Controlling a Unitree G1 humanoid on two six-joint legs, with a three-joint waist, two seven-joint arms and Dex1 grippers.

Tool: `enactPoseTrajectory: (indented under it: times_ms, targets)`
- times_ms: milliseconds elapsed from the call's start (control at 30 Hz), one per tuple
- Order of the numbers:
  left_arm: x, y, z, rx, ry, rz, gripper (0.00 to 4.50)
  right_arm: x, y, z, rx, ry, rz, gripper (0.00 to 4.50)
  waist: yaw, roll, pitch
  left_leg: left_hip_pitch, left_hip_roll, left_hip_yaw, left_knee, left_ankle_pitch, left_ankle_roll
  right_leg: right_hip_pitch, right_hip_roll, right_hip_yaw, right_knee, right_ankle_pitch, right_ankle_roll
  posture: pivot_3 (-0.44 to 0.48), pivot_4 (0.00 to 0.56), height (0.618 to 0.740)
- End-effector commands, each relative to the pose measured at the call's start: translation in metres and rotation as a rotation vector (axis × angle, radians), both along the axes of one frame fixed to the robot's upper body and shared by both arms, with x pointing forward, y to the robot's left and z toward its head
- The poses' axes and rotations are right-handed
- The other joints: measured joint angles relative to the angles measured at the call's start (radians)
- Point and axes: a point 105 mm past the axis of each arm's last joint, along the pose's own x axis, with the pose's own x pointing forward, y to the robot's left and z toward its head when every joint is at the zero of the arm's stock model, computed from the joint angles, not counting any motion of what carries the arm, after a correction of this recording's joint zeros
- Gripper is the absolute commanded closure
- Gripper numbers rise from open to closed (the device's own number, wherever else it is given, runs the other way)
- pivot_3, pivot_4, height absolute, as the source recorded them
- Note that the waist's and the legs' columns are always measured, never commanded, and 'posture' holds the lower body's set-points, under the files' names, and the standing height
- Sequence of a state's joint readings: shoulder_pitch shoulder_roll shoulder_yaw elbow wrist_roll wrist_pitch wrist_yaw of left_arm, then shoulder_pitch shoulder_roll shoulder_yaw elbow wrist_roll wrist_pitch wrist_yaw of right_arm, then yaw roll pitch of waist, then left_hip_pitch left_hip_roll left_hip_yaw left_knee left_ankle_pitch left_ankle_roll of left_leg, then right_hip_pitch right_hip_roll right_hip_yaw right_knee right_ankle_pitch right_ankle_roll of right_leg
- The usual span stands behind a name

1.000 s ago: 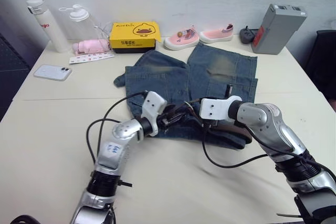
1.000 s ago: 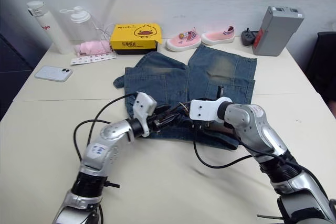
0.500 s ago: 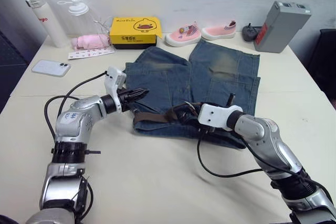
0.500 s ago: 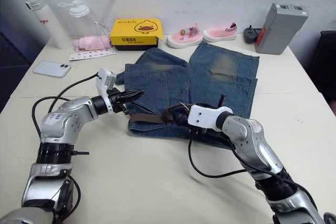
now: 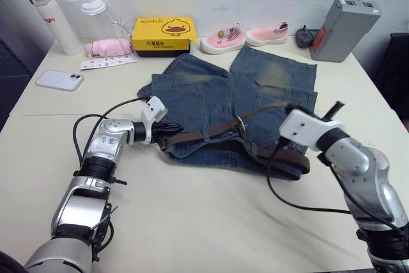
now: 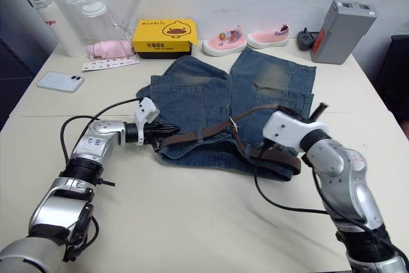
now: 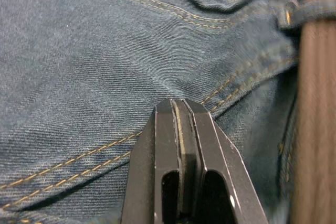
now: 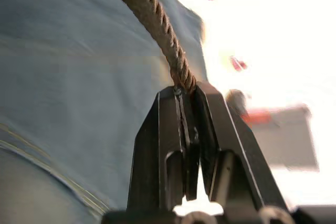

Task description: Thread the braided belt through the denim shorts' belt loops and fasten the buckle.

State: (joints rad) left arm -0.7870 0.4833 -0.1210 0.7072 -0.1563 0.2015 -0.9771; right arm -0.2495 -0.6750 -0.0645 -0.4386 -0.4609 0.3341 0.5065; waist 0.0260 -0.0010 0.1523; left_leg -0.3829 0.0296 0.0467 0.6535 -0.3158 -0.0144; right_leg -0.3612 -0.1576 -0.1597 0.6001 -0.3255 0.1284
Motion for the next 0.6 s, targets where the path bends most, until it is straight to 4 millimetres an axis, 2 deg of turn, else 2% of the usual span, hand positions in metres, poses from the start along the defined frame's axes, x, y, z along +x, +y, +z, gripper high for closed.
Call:
enactPoseTrajectory:
  times_ms: [33,100,167,233,300,400,500,567,600]
  targets:
    - [-0.006,0.001,-0.021,0.047,0.059,-0.012,4.44,-0.004,-0.013,0.032,0.014,-0.135,-0.051,4.50,0.000,0.000,0.000,0.000,0.000,0.000,0.000,0.000,0.000,0.000,0.000,0.000,0.000,0.000,0.000,0.000,0.150,0.683]
    - [-0.005,0.002,-0.020,0.046,0.045,-0.012,4.44,-0.004,-0.006,0.035,0.015,-0.145,-0.022,4.50,0.000,0.000,0.000,0.000,0.000,0.000,0.001,0.000,0.000,0.000,0.000,0.000,0.002,0.000,0.000,0.000,0.150,0.683]
    - [-0.005,0.000,-0.013,0.027,0.017,-0.023,4.44,-0.008,0.020,0.025,-0.046,-0.107,0.109,4.50,-0.001,0.000,0.000,0.000,0.000,0.000,0.002,0.000,0.000,-0.001,0.000,0.000,0.002,0.000,0.000,0.000,0.150,0.683]
    - [-0.003,-0.004,0.001,-0.011,-0.037,-0.032,4.44,-0.012,0.041,0.012,-0.066,-0.064,0.197,4.50,-0.002,0.000,0.000,0.000,0.000,0.000,0.003,0.000,0.000,-0.001,0.000,0.000,0.003,0.000,0.000,0.000,0.150,0.683]
    - [-0.002,-0.007,0.018,-0.060,-0.096,-0.044,4.44,-0.013,0.051,0.007,-0.067,-0.045,0.225,4.50,-0.003,0.000,0.000,-0.001,0.000,0.000,0.003,0.000,0.000,-0.001,0.000,0.000,0.005,0.000,0.000,0.000,0.150,0.683]
    - [-0.007,-0.017,0.056,-0.191,-0.176,-0.092,3.43,-0.012,0.063,0.002,-0.068,-0.025,0.252,4.50,-0.002,-0.004,0.003,-0.009,0.000,0.000,0.009,0.000,0.000,-0.011,-0.002,0.000,0.013,0.000,0.000,0.000,0.150,0.683]
    - [-0.030,-0.042,0.093,-0.300,-0.236,-0.227,2.22,-0.010,0.072,0.000,-0.077,-0.015,0.267,4.50,-0.005,-0.007,0.006,-0.012,0.000,0.000,0.011,0.000,0.000,-0.015,-0.003,0.000,0.016,0.000,0.000,0.000,0.150,0.683]
    - [-0.045,-0.058,0.103,-0.312,-0.262,-0.295,1.37,-0.009,0.076,-0.002,-0.086,-0.011,0.273,4.50,-0.005,-0.007,0.006,-0.012,0.000,-0.001,0.011,0.000,0.000,-0.015,-0.003,0.000,0.018,0.000,0.000,0.000,0.150,0.683]
    - [-0.051,-0.068,0.105,-0.315,-0.273,-0.316,1.37,-0.008,0.077,-0.002,-0.093,-0.007,0.276,4.50,-0.005,-0.007,0.006,-0.011,0.000,-0.001,0.011,0.000,0.000,-0.015,-0.003,0.000,0.019,0.000,0.000,0.000,0.150,0.683]
